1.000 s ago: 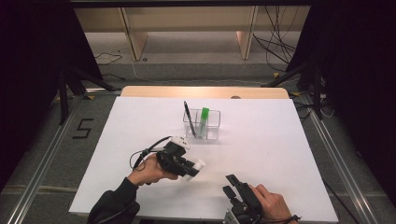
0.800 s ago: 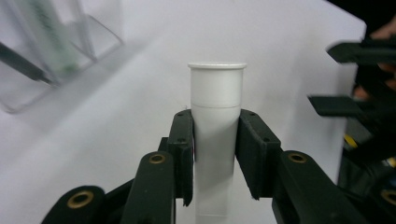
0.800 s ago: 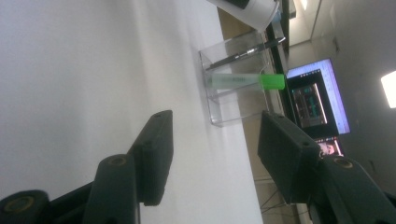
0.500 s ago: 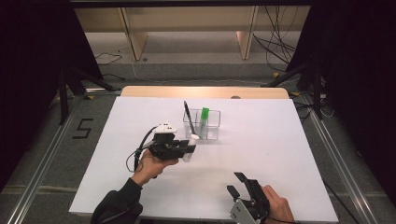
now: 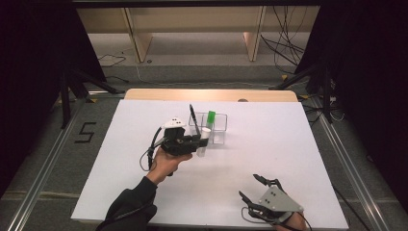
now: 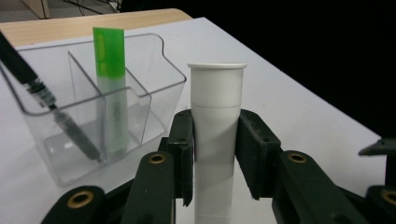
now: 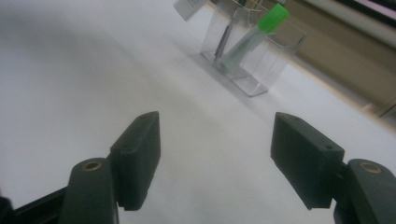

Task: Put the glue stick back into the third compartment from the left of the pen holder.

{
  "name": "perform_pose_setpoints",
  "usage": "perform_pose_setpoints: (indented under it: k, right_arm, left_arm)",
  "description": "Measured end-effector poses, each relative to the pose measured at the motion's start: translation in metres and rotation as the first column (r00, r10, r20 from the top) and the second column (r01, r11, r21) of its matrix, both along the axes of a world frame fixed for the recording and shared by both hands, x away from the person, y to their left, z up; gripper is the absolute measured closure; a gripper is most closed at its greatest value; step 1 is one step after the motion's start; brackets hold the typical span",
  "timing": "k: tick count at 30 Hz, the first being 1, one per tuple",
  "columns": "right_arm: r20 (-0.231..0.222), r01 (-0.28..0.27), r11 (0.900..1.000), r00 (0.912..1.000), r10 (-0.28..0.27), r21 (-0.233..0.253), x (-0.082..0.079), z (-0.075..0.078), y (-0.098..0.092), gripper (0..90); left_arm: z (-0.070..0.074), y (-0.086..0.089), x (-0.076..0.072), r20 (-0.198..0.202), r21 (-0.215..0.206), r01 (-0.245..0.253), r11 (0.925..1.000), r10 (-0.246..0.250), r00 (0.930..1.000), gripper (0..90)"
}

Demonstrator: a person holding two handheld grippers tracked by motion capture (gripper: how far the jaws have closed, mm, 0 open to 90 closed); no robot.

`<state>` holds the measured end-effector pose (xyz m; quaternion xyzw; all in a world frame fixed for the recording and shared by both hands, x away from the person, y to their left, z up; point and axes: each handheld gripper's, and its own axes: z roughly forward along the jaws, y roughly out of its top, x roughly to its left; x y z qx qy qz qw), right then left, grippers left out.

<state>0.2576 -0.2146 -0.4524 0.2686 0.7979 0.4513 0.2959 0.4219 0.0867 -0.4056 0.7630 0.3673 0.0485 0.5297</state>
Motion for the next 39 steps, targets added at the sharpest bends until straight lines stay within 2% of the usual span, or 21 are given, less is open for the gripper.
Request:
perform_pose_setpoints:
  k: [3,5,7,8,10,19,23,31,37,39]
  right_arm:
    - [-0.050,0.013,0.996,0.9987,-0.009,0.089,0.002,0.001,-0.010,32.9]
    - [-0.087,0.023,0.991,0.9961,-0.012,0.130,0.002,0.001,-0.015,32.6]
    - [-0.104,0.026,0.987,0.9946,-0.010,0.156,0.002,0.000,-0.018,32.6]
    - [-0.107,0.026,0.987,0.9942,-0.009,0.161,0.001,0.000,-0.019,32.6]
    - [-0.105,0.027,0.988,0.9944,-0.011,0.152,-0.001,0.000,-0.019,32.5]
    - [-0.135,0.016,0.982,0.9908,0.009,0.186,-0.005,-0.002,-0.022,31.7]
    - [-0.145,0.025,0.980,0.9894,0.004,0.200,-0.005,-0.002,-0.025,31.7]
    - [-0.139,0.027,0.984,0.9903,-0.002,0.179,-0.006,-0.004,-0.024,31.7]
    - [-0.142,0.032,0.983,0.9898,-0.006,0.183,-0.006,-0.004,-0.026,31.8]
    - [-0.138,0.030,0.982,0.9904,-0.005,0.184,-0.006,-0.004,-0.026,31.8]
  left_arm:
    - [0.005,-0.010,0.010,0.014,-0.002,-0.015,0.9999,0.015,0.9998,68.4]
    - [0.009,-0.014,0.018,0.021,-0.025,-0.041,0.9989,0.041,0.9989,68.4]
    - [0.012,-0.019,0.025,0.026,-0.049,-0.063,0.9968,0.065,0.9976,68.4]
    - [0.013,-0.022,0.029,0.029,-0.060,-0.079,0.9951,0.081,0.9963,68.4]
    - [0.014,-0.027,0.036,0.031,-0.055,-0.092,0.9942,0.094,0.9951,68.4]
    - [0.019,-0.045,0.059,0.044,-0.039,-0.129,0.9909,0.131,0.9904,68.3]
    - [0.018,-0.052,0.069,0.031,-0.046,-0.161,0.9858,0.163,0.9861,68.3]
    - [0.015,-0.065,0.079,0.048,-0.006,-0.175,0.9846,0.175,0.9834,68.3]
    - [0.011,-0.068,0.084,0.038,0.002,-0.191,0.9817,0.190,0.9810,68.2]
    - [0.010,-0.069,0.085,0.039,0.018,-0.197,0.9803,0.196,0.9799,68.2]
